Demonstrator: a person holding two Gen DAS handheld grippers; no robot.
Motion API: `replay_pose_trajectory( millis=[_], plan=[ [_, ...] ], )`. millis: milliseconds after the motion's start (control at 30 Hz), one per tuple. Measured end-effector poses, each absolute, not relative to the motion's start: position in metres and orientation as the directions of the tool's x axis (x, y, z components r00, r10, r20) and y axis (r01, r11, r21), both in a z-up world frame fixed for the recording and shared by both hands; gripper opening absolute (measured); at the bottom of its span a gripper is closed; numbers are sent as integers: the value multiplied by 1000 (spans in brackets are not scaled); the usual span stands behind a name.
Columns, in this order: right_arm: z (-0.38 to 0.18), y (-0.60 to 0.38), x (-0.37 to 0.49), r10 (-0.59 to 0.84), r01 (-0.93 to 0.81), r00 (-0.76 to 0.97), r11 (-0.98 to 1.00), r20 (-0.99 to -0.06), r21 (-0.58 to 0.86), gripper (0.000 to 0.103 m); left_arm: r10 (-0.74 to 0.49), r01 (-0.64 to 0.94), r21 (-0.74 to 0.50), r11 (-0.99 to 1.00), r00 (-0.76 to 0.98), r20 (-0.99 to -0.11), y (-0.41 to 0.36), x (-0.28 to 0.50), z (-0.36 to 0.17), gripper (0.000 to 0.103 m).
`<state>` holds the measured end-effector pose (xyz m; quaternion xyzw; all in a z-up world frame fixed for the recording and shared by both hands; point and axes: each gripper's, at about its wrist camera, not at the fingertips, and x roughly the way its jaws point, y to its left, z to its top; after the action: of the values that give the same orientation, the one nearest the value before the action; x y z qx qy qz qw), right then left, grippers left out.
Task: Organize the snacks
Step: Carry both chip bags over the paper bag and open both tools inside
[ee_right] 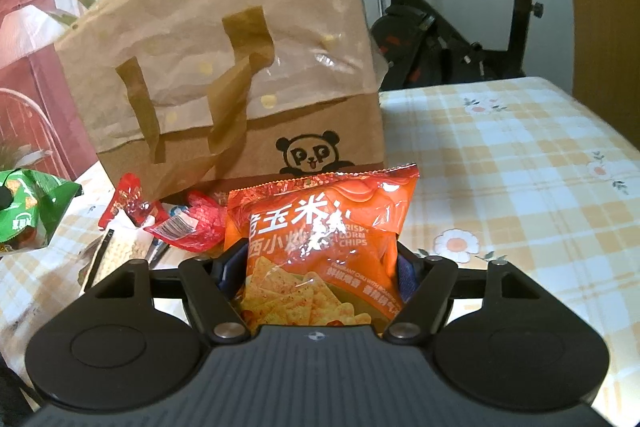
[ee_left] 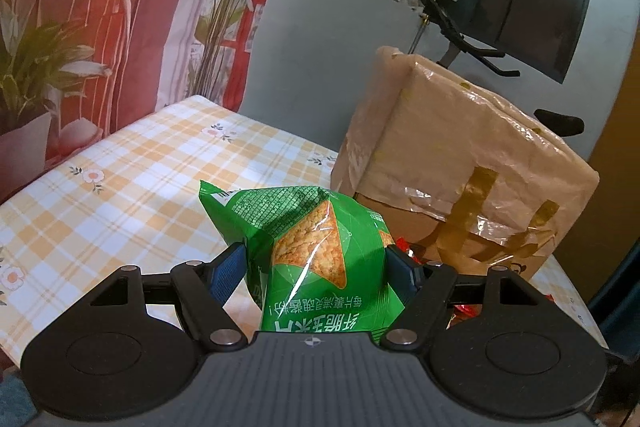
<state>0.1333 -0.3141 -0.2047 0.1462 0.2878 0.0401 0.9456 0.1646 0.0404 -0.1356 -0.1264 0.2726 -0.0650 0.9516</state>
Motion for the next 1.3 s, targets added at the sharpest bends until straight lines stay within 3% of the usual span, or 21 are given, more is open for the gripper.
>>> replay_pose_trajectory(
  millis=[433,833,967,1300],
  plan=[
    [-169,-340,95,66,101,891,936,-450,337,72,-168,59,-251,966,881,-441,43,147,-115,77],
    [-89,-355,84,14,77,966,938,-258,337,72,-202,162,-159,974,939,-279,24,145,-47,77],
    [-56,-358,93,29,39,981,939,-191,342,72,-235,204,-142,969,939,-251,10,156,-25,77],
    [-11,-343,171,85,-45,988,956,-126,290,72,-304,296,-67,953,928,-215,-33,217,4,77]
  ],
)
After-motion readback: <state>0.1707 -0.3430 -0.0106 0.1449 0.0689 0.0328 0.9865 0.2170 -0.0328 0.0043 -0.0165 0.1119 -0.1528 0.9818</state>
